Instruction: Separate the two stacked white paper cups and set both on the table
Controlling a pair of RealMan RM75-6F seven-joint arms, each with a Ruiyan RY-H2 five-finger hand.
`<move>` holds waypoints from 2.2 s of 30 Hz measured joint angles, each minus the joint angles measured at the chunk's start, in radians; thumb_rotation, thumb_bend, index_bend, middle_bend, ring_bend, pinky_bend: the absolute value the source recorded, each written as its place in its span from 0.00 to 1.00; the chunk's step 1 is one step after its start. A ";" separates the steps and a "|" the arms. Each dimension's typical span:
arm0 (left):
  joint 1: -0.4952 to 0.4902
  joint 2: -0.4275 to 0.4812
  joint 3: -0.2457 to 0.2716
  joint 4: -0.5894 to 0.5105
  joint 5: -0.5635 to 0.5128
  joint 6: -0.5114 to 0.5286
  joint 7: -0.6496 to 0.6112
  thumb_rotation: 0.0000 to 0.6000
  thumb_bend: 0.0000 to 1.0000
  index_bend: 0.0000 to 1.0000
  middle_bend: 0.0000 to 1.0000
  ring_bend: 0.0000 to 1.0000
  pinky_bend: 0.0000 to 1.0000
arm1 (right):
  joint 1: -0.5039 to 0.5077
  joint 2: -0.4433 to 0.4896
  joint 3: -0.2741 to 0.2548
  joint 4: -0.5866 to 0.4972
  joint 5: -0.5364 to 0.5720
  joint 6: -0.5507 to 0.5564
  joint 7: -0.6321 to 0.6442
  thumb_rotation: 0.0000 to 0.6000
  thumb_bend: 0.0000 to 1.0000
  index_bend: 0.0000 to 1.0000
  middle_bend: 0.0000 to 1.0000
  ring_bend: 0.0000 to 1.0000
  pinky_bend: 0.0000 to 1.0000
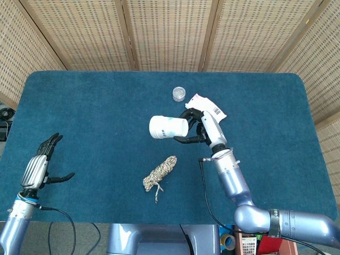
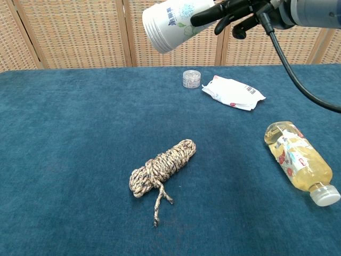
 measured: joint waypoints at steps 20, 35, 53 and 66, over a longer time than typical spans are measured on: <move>-0.302 -0.136 -0.026 0.293 0.226 -0.146 -0.992 1.00 0.13 0.23 0.00 0.00 0.00 | 0.026 -0.003 0.003 -0.016 0.043 0.028 -0.031 1.00 0.29 0.78 0.68 0.58 0.83; -0.407 -0.166 0.038 0.377 0.248 -0.142 -1.090 1.00 0.13 0.30 0.00 0.00 0.00 | 0.018 0.067 0.013 -0.042 0.093 -0.094 0.013 1.00 0.30 0.78 0.68 0.58 0.83; -0.535 -0.191 0.060 0.400 0.270 -0.163 -1.193 1.00 0.13 0.46 0.00 0.00 0.00 | 0.036 0.092 -0.025 -0.007 0.087 -0.154 0.040 1.00 0.30 0.78 0.68 0.58 0.83; -0.541 -0.228 0.071 0.411 0.239 -0.123 -1.175 1.00 0.13 0.49 0.00 0.00 0.00 | 0.026 0.088 -0.044 0.005 0.042 -0.164 0.082 1.00 0.30 0.78 0.68 0.58 0.83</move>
